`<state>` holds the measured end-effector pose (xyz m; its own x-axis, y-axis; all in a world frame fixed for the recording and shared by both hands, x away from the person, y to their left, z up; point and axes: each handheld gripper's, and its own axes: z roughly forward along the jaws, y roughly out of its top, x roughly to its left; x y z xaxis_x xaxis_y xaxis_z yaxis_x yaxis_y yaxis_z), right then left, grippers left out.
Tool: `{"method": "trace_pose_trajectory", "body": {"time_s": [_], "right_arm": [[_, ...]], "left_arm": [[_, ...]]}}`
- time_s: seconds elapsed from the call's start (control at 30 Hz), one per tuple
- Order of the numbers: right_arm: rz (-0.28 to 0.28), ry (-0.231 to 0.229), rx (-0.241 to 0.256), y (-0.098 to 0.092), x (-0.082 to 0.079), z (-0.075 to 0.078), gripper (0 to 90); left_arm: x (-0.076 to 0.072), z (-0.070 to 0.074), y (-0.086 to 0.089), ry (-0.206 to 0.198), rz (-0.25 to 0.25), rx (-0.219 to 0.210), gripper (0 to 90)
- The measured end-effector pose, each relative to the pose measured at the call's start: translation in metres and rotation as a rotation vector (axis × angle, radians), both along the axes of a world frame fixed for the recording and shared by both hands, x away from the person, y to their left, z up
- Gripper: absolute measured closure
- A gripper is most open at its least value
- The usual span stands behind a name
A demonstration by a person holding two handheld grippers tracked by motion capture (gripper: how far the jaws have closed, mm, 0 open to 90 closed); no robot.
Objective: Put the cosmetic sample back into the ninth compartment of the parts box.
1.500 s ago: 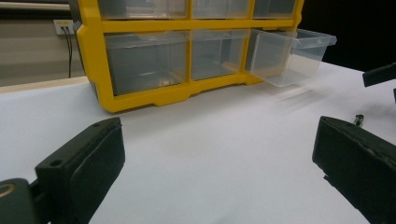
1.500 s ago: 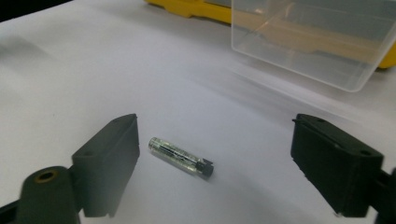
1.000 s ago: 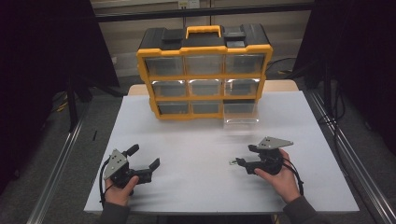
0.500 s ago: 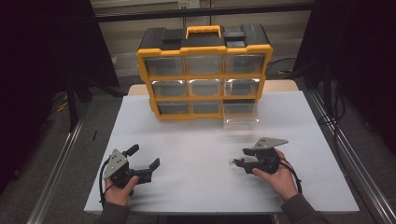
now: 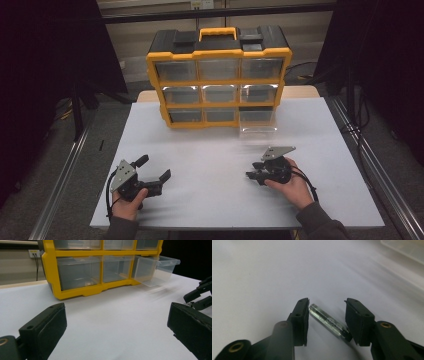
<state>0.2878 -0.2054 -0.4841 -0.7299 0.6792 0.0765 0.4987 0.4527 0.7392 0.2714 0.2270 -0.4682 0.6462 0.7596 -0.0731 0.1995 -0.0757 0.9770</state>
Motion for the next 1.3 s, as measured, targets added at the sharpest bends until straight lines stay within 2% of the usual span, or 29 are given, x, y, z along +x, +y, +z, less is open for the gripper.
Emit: {"method": "trace_pose_trajectory", "body": {"time_s": [0.07, 0.1, 0.13, 0.2, 0.23, 0.3, 0.37, 0.5, 0.63, 0.67, 0.83, 0.87, 1.0, 1.03, 1.07, 1.1, 1.13, 1.17, 1.3], "right_arm": [[0.007, 0.002, -0.006, 0.000, 0.000, -0.001, 61.0], [-0.005, -0.005, -0.021, 0.000, 0.000, -0.001, 64.9], [-0.022, 0.014, -0.006, -0.002, 0.000, -0.001, 72.8], [-0.034, 0.023, -0.004, -0.003, 0.001, 0.000, 75.2], [-0.034, 0.023, -0.004, -0.003, 0.001, 0.000, 75.2], [-0.034, 0.034, -0.005, -0.004, 0.001, 0.000, 81.4], [-0.039, 0.046, -0.007, -0.005, 0.002, 0.001, 81.5], [-0.048, 0.054, 0.003, -0.005, 0.002, 0.001, 81.5], [-0.045, 0.054, 0.004, -0.005, 0.003, 0.001, 81.6], [-0.046, 0.067, -0.002, -0.005, 0.002, 0.002, 81.6], [-0.018, 0.077, 0.041, -0.006, 0.002, 0.006, 81.6], [-0.032, 0.082, 0.038, -0.006, 0.001, 0.008, 81.6], [-0.030, 0.081, 0.052, -0.009, 0.001, 0.015, 81.5], [-0.027, 0.069, 0.063, -0.010, 0.002, 0.017, 81.6], [-0.033, 0.080, 0.066, -0.011, 0.001, 0.020, 81.6], [-0.028, 0.078, 0.063, -0.012, 0.001, 0.025, 81.6], [-0.016, 0.064, 0.065, -0.013, 0.002, 0.026, 81.6], [-0.030, 0.072, 0.063, -0.013, 0.002, 0.029, 81.6], [-0.017, 0.062, 0.071, -0.015, 0.003, 0.036, 81.5]], "left_arm": [[0.000, 0.000, 0.000, 0.000, 0.007, 0.001, 2.6], [0.000, 0.000, 0.001, 0.001, 0.005, 0.014, 2.6], [0.000, 0.000, 0.001, 0.001, 0.005, 0.016, 2.6], [0.000, 0.000, 0.001, 0.000, 0.003, 0.023, 2.7], [0.000, 0.000, 0.000, -0.001, 0.000, 0.005, 2.7], [0.000, 0.001, 0.000, -0.007, 0.008, 0.011, 2.8], [0.000, 0.001, 0.002, -0.009, 0.015, 0.029, 2.8], [0.000, 0.001, 0.000, -0.009, 0.011, 0.011, 2.8], [0.000, 0.001, 0.000, -0.008, 0.009, 0.009, 2.8], [0.000, 0.001, 0.001, -0.014, 0.012, 0.017, 2.8], [-0.001, 0.002, 0.001, -0.011, 0.016, 0.018, 2.8], [-0.001, 0.002, 0.001, -0.010, 0.017, 0.012, 2.8], [-0.001, 0.002, 0.002, -0.009, 0.014, 0.011, 2.8], [-0.001, 0.002, 0.001, -0.009, 0.017, -0.002, 2.8], [-0.001, 0.002, 0.000, -0.009, 0.018, -0.005, 2.8], [-0.001, 0.002, 0.001, -0.011, 0.013, 0.012, 2.8], [-0.001, 0.002, 0.001, -0.010, 0.013, 0.011, 2.8], [-0.001, 0.002, 0.001, -0.011, 0.012, 0.014, 2.8], [-0.001, 0.003, 0.001, -0.016, 0.004, 0.003, 2.7]]}}
